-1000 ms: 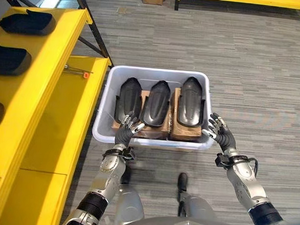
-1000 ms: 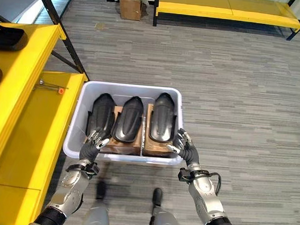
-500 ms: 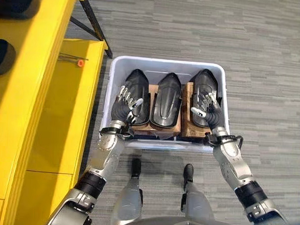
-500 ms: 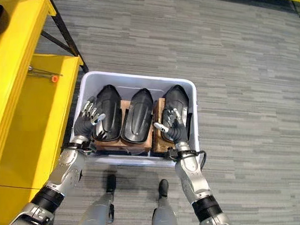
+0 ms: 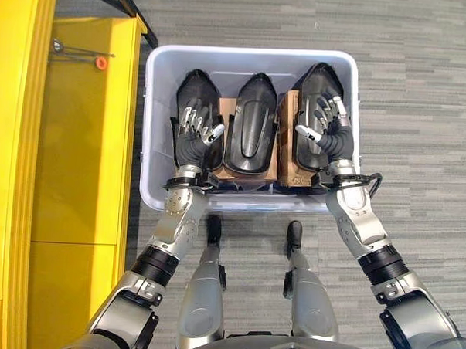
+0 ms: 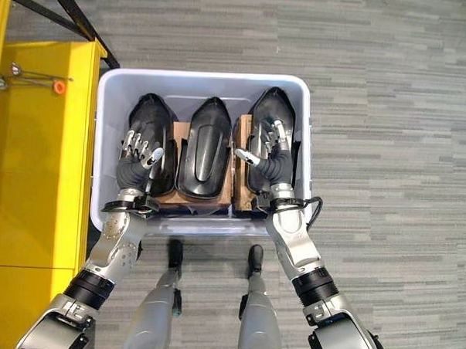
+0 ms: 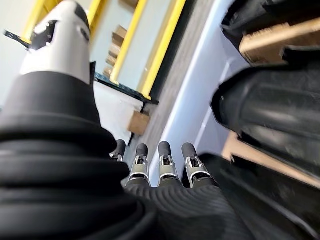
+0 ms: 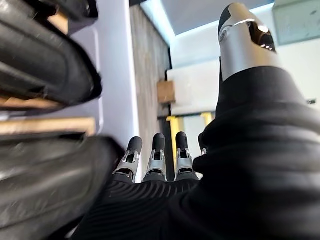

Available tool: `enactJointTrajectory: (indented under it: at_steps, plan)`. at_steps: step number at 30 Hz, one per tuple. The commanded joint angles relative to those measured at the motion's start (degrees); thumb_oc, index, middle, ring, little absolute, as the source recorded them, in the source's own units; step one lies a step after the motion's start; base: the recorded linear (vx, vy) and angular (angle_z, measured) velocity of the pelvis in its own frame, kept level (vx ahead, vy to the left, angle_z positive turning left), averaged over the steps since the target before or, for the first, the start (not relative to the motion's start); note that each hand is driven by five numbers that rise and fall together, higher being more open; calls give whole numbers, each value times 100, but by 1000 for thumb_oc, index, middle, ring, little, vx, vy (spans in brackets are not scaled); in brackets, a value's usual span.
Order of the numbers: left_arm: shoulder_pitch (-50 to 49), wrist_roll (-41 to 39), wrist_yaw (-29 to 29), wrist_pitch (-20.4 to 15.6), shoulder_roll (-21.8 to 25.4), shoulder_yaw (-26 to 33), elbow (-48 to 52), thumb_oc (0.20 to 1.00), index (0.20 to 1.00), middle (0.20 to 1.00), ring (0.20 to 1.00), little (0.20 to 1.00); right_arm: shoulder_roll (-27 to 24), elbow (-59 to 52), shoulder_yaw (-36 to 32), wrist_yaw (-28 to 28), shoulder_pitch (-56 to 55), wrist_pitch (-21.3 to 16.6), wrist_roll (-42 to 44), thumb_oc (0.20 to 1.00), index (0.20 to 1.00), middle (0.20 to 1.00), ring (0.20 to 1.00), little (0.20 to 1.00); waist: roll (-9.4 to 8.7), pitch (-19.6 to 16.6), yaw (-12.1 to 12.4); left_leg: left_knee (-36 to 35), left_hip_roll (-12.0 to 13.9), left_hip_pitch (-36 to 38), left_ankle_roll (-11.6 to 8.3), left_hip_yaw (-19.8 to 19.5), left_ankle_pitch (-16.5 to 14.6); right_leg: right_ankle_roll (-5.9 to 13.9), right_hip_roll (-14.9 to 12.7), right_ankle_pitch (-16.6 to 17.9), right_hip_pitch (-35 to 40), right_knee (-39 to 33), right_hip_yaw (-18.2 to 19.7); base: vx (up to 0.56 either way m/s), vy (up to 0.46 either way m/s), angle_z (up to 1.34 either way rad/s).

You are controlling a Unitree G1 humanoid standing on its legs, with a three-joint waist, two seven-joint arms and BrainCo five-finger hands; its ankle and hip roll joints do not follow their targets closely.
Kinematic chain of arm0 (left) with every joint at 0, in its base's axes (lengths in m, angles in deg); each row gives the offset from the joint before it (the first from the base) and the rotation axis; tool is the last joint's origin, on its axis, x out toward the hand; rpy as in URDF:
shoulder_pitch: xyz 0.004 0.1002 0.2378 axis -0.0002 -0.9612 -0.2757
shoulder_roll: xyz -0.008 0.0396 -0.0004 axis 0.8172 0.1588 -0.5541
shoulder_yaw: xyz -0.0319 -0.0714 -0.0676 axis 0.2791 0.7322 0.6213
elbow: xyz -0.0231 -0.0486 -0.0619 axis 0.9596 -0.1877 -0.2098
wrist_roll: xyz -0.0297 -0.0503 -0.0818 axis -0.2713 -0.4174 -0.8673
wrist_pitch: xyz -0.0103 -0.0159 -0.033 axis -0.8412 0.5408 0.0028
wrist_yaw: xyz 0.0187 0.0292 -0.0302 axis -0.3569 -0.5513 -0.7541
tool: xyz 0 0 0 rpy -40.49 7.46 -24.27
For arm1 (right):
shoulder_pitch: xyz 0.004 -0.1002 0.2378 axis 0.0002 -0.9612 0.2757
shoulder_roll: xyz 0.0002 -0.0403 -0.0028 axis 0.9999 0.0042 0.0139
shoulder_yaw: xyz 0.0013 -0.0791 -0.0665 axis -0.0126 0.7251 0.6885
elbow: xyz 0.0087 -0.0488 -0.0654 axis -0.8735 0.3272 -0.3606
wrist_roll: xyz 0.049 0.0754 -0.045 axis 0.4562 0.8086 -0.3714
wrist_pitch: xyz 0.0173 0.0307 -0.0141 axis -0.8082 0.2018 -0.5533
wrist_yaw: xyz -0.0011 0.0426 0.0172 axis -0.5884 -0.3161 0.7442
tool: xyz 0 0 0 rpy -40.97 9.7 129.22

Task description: Move parts from the plastic box to the shelf.

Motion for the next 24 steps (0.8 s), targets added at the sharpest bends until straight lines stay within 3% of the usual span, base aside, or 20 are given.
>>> enactJointTrajectory:
  at_steps: [1, 12, 24]
  plan:
    - [177, 292, -38, -420, -16, 201, 196, 1000, 1000, 1000, 1000, 1000, -16, -251, -187, -128, 1, -522, -262, 1000, 1000, 1000, 1000, 1000, -41, -296, 12, 629, 411, -257, -222, 16, -52, 251, -290, 226, -104, 445, 187, -51, -8, 0]
    - [243, 363, -146, -539, -40, 273, 428, 1000, 1000, 1000, 1000, 1000, -41, 99, -312, -450, 322, -640, -416, 1000, 1000, 1000, 1000, 1000, 96, -32, 52, 638, 323, -538, -251, -56, 31, 238, -339, 281, -305, 473, 86, -44, -12, 2]
    - [392, 318, -148, -634, -88, 57, 541, 1000, 1000, 1000, 1000, 1000, -12, 1355, -88, -698, 1107, -563, -450, 1000, 1000, 1000, 1000, 1000, 303, 104, 266, 620, 221, -725, -243, -198, 80, 208, -383, 256, -357, 479, -76, -8, -11, 4]
